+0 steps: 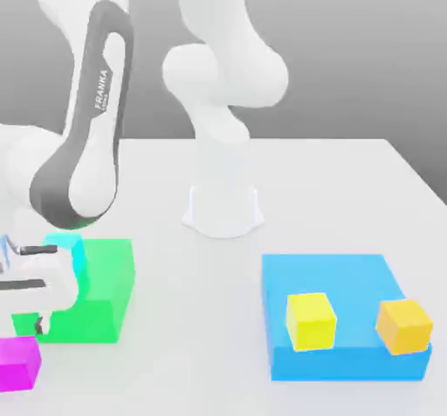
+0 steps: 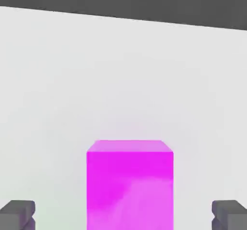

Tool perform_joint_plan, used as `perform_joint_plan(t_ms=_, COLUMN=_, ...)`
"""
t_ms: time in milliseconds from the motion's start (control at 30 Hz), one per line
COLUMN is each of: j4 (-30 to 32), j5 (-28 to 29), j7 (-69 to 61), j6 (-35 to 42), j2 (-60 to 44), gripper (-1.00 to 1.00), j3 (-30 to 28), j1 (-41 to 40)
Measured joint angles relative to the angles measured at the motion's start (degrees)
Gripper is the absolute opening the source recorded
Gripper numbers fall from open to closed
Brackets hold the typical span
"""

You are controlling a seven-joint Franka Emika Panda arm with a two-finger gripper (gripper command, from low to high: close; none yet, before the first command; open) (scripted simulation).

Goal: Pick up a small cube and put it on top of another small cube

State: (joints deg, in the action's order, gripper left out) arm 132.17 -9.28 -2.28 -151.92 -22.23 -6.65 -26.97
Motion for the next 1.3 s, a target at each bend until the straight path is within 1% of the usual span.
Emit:
perform_joint_plan(t_ms=133, j4=-0.71, j5=-1.94, j7=-1.36, j6=-0.54, j2=-2.65, gripper=0.0, j3=1.3, j1=-1.05)
perform_joint_plan(t_ms=267, j4=-1.17, j5=-2.71, j7=-1.9, j6=-1.72, j2=-4.8, gripper=0.0, j3=1.89, j1=-1.55)
perform_joint_plan(t_ms=600, j4=-1.26, j5=-1.16, j7=-0.96, j6=-7.31, j2=-7.35, gripper=0.0, j3=0.27, j1=-0.06)
perform_joint_plan(t_ms=633, j4=-1.22, j5=-0.94, j7=-0.82, j6=-7.77, j2=-7.37, gripper=-1.0, j3=0.04, j1=0.17)
perform_joint_plan(t_ms=867, j4=-1.23, j5=-0.86, j7=-0.74, j6=-7.64, j2=-7.38, gripper=-1.0, j3=0.11, j1=0.09)
perform_joint_plan(t_ms=1100, j4=-1.37, j5=-2.34, j7=-1.66, j6=-3.62, j2=-6.41, gripper=-1.0, j3=1.93, j1=-1.65)
perform_joint_plan(t_ms=1300, j4=-1.0, j5=-2.32, j7=-1.63, j6=-1.05, j2=-3.92, gripper=-1.0, j3=1.98, j1=-1.68)
